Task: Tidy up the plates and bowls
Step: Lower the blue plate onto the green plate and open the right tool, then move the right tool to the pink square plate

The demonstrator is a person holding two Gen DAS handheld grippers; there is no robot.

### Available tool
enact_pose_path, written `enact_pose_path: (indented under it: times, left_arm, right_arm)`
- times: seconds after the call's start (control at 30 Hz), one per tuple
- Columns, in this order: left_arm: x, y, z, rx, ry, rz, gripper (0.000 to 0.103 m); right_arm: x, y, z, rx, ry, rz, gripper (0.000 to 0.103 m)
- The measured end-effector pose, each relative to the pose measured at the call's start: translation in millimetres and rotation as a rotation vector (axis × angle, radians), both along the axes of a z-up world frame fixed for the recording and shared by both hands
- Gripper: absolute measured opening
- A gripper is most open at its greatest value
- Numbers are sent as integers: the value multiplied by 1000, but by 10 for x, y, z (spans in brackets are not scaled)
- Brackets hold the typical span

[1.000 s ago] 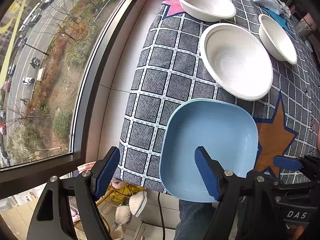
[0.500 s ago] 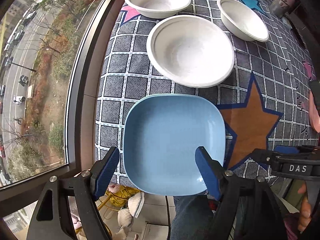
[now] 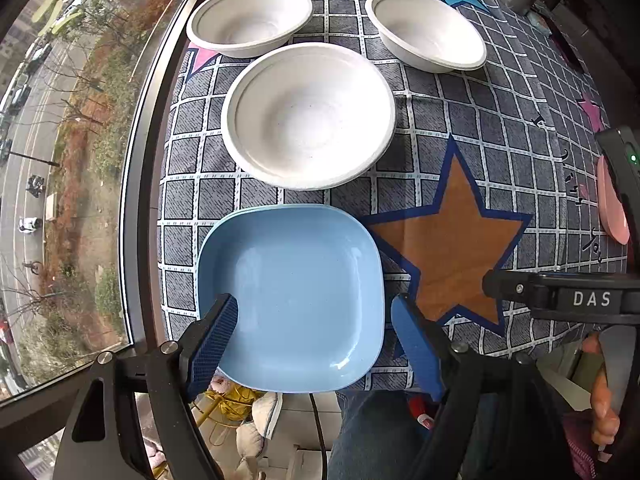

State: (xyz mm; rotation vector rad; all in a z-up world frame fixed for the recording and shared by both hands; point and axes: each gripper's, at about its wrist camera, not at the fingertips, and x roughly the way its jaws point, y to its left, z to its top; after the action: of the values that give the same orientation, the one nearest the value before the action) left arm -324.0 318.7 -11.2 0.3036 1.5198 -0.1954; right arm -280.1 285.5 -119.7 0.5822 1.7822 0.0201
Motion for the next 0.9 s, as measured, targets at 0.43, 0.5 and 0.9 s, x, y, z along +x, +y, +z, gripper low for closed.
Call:
enact_pose_path:
  times: [0.43, 0.5, 0.9]
  left_arm:
    - [24, -683, -131, 42, 51, -139, 82]
    - [30, -832, -135, 43, 58, -169, 82]
    - [139, -1911, -143, 7, 66, -331, 82]
  right_arm:
    - [-88, -542, -123, -40, -11, -79, 103]
    - [-145, -681, -113, -55, -13, -96, 103]
    - [-574, -1964, 466, -218, -66, -280, 103]
